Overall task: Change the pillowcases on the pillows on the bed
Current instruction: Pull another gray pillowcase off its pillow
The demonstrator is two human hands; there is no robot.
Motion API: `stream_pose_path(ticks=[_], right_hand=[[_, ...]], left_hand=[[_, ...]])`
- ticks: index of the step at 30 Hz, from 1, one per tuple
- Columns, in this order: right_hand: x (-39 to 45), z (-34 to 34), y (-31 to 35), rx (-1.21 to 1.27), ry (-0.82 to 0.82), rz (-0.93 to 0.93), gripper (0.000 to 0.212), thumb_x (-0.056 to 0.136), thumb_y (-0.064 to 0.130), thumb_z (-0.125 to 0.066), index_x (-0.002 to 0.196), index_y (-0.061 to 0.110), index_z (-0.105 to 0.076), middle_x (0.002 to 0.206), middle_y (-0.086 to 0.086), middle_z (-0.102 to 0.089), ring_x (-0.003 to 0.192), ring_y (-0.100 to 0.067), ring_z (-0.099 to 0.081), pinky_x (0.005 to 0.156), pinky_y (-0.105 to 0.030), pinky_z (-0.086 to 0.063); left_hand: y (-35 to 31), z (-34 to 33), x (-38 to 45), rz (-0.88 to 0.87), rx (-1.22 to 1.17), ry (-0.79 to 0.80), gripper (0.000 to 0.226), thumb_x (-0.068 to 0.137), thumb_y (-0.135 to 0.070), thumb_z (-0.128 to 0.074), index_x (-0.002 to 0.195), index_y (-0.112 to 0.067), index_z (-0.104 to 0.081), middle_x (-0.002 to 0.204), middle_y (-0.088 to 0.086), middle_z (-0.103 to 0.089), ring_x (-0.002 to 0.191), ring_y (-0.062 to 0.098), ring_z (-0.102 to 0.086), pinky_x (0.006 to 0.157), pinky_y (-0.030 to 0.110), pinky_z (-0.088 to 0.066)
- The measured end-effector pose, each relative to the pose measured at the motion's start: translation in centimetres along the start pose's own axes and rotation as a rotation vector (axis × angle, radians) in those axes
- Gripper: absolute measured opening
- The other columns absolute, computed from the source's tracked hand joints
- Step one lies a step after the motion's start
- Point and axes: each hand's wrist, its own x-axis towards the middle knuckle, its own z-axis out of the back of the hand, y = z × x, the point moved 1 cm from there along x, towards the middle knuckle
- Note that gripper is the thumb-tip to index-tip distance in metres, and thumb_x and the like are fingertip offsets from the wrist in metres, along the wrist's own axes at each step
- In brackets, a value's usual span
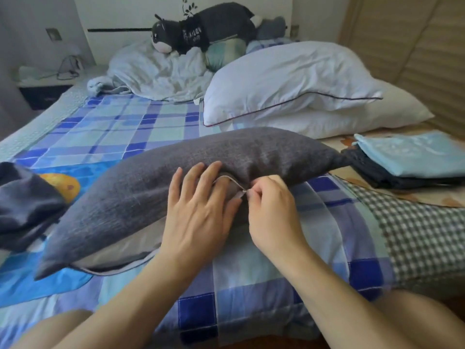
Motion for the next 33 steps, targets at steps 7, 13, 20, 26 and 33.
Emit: stream_pose_path(ticks=[7,13,20,26,33], right_hand=[[0.4,-0.4,-1.0,0.143,-0.011,-0.096,0.016,0.097,0.008,-0.057,0.081,0.011,-0.057,0.098,0.000,-0.053,0.088,-0.014,-0.053,0.082,-0.025,-0.041],[0.4,-0.9,-0.8,0.169,-0.064,-0.079,0.024,0.096,0.006,-0.057,0.076,0.017,-0.050,0.097,-0.001,-0.055,0.089,-0.016,-0.053,0.081,-0.024,-0.039],[0.0,-1.3,-0.3,0.049,-0.107,0.065,0.014,0.096,0.008,-0.053,0.084,0.015,-0.052,0.102,-0.005,-0.057,0.092,-0.023,-0.055,0.081,-0.036,-0.044],[2.7,-0.8,-2.8,-0.389,-0.242,0.160,0.008,0.090,0.006,-0.060,0.084,0.009,-0.055,0.091,-0.012,-0.058,0.087,-0.032,-0.055,0.076,-0.044,-0.046],[5.3,5.1,-8.1,-0.455,-0.385,-0.068,0.014,0.098,0.006,-0.049,0.093,-0.004,-0.058,0.101,-0.023,-0.057,0.098,-0.041,-0.053,0.083,-0.045,-0.037]], left_hand=[[0.4,-1.2,-0.1,0.013,-0.108,0.022,0.035,0.092,-0.051,-0.061,0.119,-0.029,-0.061,0.156,0.009,-0.038,0.143,0.041,-0.033,0.116,0.064,-0.020],[0.0,-2.4,-0.4,-0.056,-0.001,-0.039,0.013,0.090,-0.031,-0.073,0.097,-0.020,-0.072,0.152,0.013,-0.047,0.141,0.046,-0.038,0.114,0.068,-0.020],[0.6,-3.1,0.0,0.023,0.107,0.067,0.028,0.098,-0.047,-0.050,0.110,-0.040,-0.074,0.165,0.010,-0.026,0.147,0.049,-0.022,0.119,0.065,-0.011],[1.9,-2.2,0.3,0.020,0.134,0.086,0.030,0.092,-0.039,-0.047,0.086,-0.028,-0.073,0.166,0.004,-0.025,0.147,0.046,-0.023,0.116,0.069,-0.011],[2.2,-2.0,0.3,0.006,0.129,0.101,0.028,0.090,-0.036,-0.048,0.079,-0.022,-0.069,0.166,0.005,-0.025,0.147,0.049,-0.023,0.113,0.073,-0.014]])
